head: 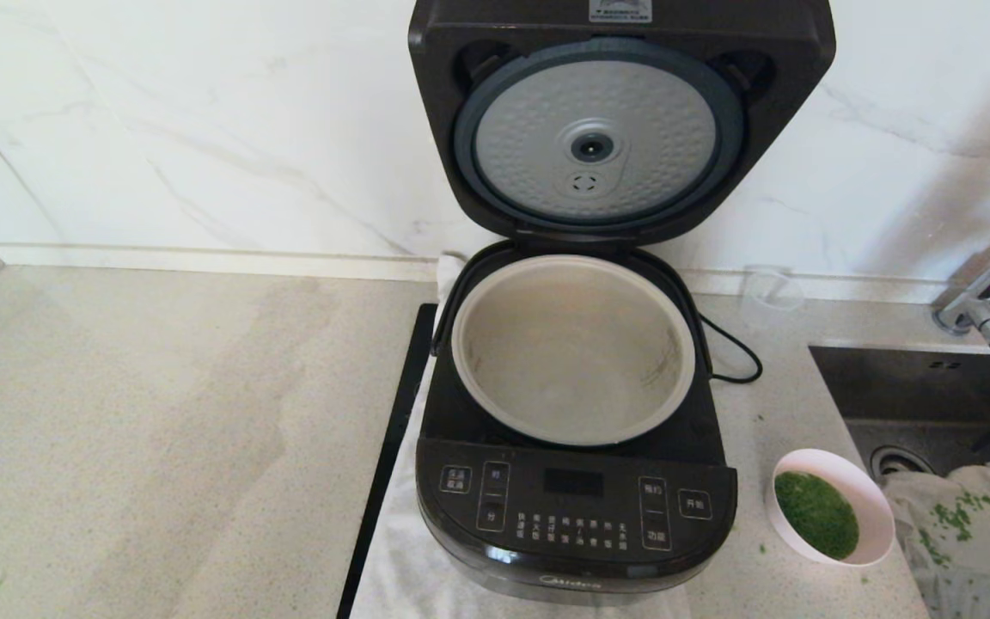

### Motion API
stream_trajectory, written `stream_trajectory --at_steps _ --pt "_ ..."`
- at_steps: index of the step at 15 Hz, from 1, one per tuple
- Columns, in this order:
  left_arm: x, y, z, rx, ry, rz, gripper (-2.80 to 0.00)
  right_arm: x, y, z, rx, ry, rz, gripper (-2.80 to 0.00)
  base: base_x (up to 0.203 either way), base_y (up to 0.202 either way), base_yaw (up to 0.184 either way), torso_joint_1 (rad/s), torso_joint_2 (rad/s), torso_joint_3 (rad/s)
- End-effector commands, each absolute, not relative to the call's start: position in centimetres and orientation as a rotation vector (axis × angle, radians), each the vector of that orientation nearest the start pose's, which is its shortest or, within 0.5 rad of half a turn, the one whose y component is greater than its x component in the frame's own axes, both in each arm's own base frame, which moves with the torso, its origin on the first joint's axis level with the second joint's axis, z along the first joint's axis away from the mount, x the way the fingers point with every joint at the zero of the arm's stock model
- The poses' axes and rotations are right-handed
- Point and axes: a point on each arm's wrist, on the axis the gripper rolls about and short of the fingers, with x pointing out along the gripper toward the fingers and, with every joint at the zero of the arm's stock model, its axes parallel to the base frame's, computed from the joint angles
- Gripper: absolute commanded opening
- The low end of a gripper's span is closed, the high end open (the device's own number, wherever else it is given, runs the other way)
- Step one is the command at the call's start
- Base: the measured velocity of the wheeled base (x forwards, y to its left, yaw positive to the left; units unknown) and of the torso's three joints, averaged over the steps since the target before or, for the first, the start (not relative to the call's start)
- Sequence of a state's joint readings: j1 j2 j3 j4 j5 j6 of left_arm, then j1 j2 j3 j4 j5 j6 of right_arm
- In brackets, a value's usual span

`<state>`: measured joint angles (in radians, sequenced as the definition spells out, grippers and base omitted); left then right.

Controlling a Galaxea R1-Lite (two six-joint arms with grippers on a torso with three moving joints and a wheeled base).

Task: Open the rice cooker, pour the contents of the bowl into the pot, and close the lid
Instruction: Turn on the tap

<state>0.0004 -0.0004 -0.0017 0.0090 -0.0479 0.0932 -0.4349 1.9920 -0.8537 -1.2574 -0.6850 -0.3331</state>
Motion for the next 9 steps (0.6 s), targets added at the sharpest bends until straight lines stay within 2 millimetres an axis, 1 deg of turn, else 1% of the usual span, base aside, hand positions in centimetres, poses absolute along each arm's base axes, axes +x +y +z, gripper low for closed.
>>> stream_trajectory --at_steps 1,5,7,9 --pt "-2.3 -0.1 7.5 0.093 0.004 -0.047 -2.80 32.8 -16.7 15.3 -0.286 0.065 -1.129 -2.80 0.000 0.000 0.000 0.000 0.00 0.000" --pt "-2.3 -0.1 7.5 0.093 0.004 -0.048 -2.80 34.5 -17.5 14.2 -0.288 0.060 -1.131 -2.80 0.000 0.000 0.000 0.000 0.00 0.000" --pt "-2.3 -0.1 7.5 0.093 0.004 -0.048 -2.80 35.2 -17.8 14.4 -0.285 0.017 -1.131 -2.80 0.000 0.000 0.000 0.000 0.00 0.000" --pt "-2.3 -0.1 7.5 0.093 0.004 -0.046 -2.80 35.7 -17.9 14.5 -0.307 0.013 -1.132 -2.80 0.000 0.000 0.000 0.000 0.00 0.000"
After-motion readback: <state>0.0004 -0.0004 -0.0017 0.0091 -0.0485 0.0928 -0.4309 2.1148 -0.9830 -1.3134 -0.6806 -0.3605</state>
